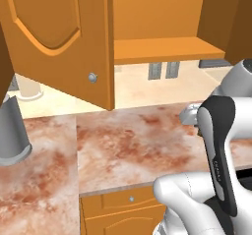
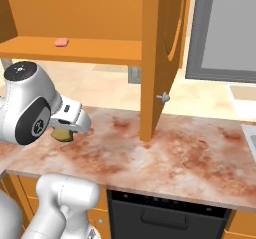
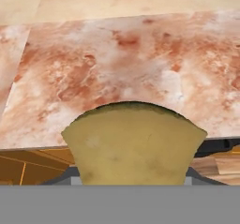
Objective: Pick up the sponge and bar soap from the sink, and place them back in the cabinet, and close the cabinet doors.
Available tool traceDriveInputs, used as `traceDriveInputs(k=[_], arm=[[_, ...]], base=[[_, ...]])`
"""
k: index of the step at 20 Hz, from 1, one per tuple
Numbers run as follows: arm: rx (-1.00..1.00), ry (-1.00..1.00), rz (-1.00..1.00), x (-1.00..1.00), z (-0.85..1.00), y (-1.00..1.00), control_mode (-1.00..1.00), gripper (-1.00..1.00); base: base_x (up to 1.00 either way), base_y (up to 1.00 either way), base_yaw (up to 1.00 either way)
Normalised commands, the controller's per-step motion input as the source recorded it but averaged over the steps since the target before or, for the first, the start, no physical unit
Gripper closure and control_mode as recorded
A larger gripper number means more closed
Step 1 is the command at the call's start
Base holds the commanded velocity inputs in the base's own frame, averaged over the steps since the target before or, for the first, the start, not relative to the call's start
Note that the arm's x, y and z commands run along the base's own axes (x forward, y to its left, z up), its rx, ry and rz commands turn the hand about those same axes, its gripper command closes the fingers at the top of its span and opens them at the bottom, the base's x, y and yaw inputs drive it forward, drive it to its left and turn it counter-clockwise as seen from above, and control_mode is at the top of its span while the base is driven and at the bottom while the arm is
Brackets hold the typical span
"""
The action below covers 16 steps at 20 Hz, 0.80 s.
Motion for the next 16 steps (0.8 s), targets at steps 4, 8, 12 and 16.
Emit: traceDriveInputs(k=[4, 8, 12, 16], arm=[[0.0, 0.0, 0.0, 0.0, 0.0, 0.0, 1.0, 1.0], [0.0, 0.0, 0.0, 0.0, 0.0, 0.0, 1.0, 1.0], [0.0, 0.0, 0.0, 0.0, 0.0, 0.0, 1.0, 1.0], [0.0, 0.0, 0.0, 0.0, 0.0, 0.0, -1.0, 1.0]], base=[[0.0, 0.0, -0.15], [0.0, 0.0, -0.07], [0.0, 0.0, 0.0], [0.0, 0.0, 0.0]])
